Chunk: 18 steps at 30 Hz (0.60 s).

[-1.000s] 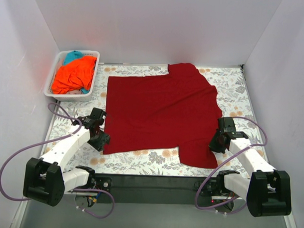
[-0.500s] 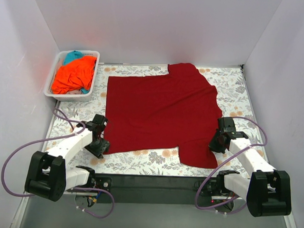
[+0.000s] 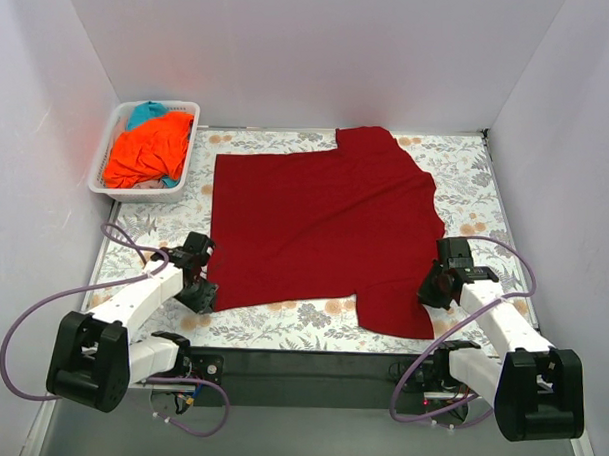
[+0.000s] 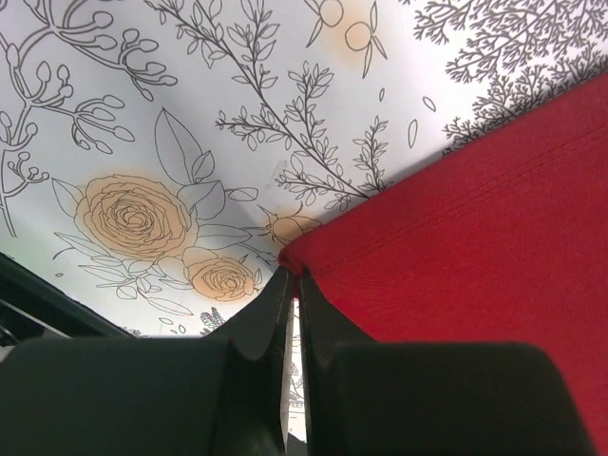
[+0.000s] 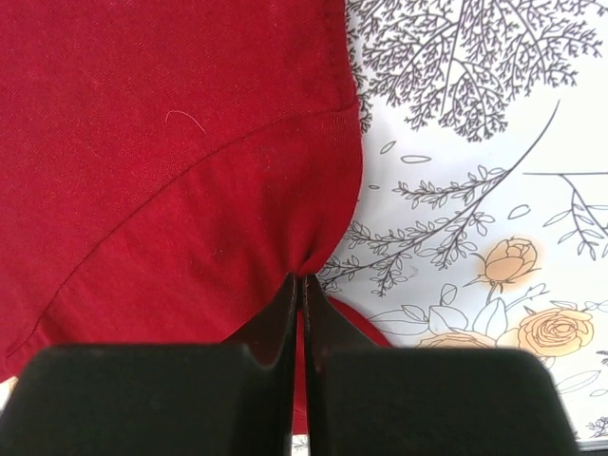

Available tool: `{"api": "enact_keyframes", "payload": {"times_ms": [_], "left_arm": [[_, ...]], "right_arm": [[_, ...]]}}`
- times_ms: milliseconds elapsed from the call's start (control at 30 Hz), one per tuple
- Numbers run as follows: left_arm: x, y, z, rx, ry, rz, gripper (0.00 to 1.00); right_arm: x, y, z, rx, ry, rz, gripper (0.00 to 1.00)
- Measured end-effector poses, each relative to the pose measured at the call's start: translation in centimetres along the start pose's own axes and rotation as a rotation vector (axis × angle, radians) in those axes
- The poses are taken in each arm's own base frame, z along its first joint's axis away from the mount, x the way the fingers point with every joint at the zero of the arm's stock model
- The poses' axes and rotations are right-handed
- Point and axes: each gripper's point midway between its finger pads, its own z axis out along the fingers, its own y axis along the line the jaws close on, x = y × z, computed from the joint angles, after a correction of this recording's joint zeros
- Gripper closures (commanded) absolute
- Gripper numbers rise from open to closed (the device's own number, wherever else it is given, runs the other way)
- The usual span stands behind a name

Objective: Fold and stack the t-shirts
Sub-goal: Fold the tshirt

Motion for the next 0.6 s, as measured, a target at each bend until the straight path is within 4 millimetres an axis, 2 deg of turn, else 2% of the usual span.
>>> {"api": "enact_keyframes", "payload": {"times_ms": [233, 467, 600], "left_arm": [[-0.3, -0.1, -0.8, 0.030, -0.013, -0.001, 1.00], [-2.0, -2.8, -5.5, 0.170, -0.064, -0.020, 1.00], [-2.2, -3.1, -6.5, 0.185, -0.068, -0.023, 1.00]], "right_arm": [[0.0, 0.3, -0.8, -0.029, -0.014, 0.011, 0.99], [-0.6, 0.9, -2.6, -0.072, -0.056, 0.019, 0.99], [-1.4, 1.4, -3.8, -0.090, -0.083, 0.022, 0.99]]}}
